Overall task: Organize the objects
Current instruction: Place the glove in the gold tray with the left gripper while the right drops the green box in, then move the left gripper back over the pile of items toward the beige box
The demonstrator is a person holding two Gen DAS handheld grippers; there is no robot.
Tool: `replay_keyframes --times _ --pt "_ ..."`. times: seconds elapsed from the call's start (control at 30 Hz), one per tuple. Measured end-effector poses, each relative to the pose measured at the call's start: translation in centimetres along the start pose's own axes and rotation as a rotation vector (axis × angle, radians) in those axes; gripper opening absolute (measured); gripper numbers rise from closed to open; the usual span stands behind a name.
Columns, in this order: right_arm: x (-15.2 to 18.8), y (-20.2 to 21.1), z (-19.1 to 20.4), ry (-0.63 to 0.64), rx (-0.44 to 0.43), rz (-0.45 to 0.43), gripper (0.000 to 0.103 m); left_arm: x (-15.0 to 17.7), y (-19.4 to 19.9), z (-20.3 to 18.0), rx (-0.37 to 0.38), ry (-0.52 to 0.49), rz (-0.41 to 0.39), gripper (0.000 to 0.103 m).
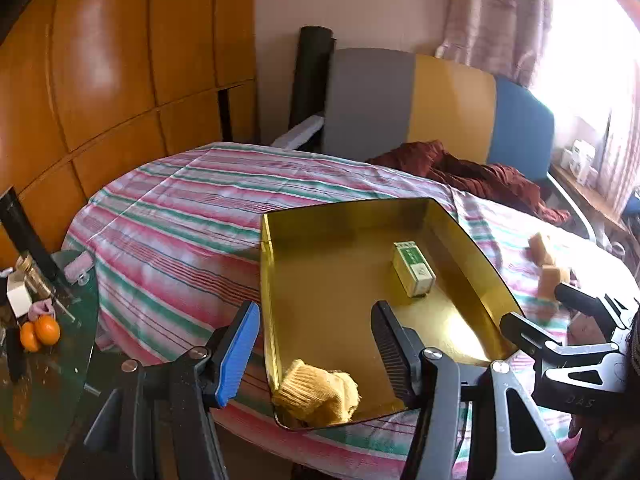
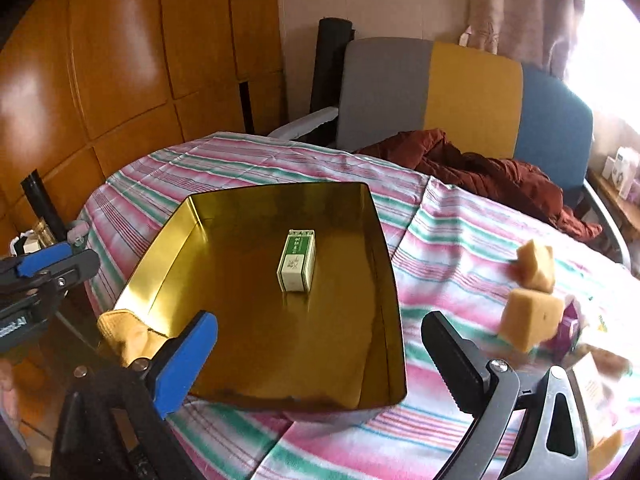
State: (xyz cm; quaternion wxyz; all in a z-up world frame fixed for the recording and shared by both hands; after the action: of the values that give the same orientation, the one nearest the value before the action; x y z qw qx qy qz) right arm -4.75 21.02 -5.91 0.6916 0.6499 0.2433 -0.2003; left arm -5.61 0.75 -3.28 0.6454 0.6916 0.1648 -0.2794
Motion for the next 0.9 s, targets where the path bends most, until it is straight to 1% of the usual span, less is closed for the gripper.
replay_keyframes --times 0.1,0.23,0.43,0.57,0.9 --pt "0.6 0.3 -0.2 -0.006 0.007 -0.001 0.103 0.2 0.2 -0.8 0.002 -0.033 -0.005 0.059" --pt "1.4 1.1 -0.2 0.020 0.033 -0.019 0.103 0.4 0.5 -2.0 -0.001 -0.071 -0.011 0.059" --pt "2.4 1.6 -0.7 0.020 0.004 -0.021 0.103 0.7 0.5 -3.4 -0.008 -0.126 -0.005 0.061" --pt "3.0 2.0 -1.8 -0.005 0.005 -0.027 0.103 0.9 0.6 -4.3 -0.021 -0.159 -0.005 0.063" --pt "4.7 2.3 -4.9 -0.098 0.020 -0.023 0.103 1.5 1.1 -7.0 -0.052 -0.267 -0.014 0.064"
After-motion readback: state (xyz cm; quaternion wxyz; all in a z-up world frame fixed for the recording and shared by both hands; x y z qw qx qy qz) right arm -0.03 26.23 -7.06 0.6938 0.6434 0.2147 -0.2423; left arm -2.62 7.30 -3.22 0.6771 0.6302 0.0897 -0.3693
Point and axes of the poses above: each gripper's, at about its wrist camera, not at the fingertips, and y roughly against the way its jaws point, z to its left, x to its underside, the point moved 4 cm from there along -y, roughly the way its jaws point, and after that the axes turned 11 degrees about z, right-handed, at the moved point
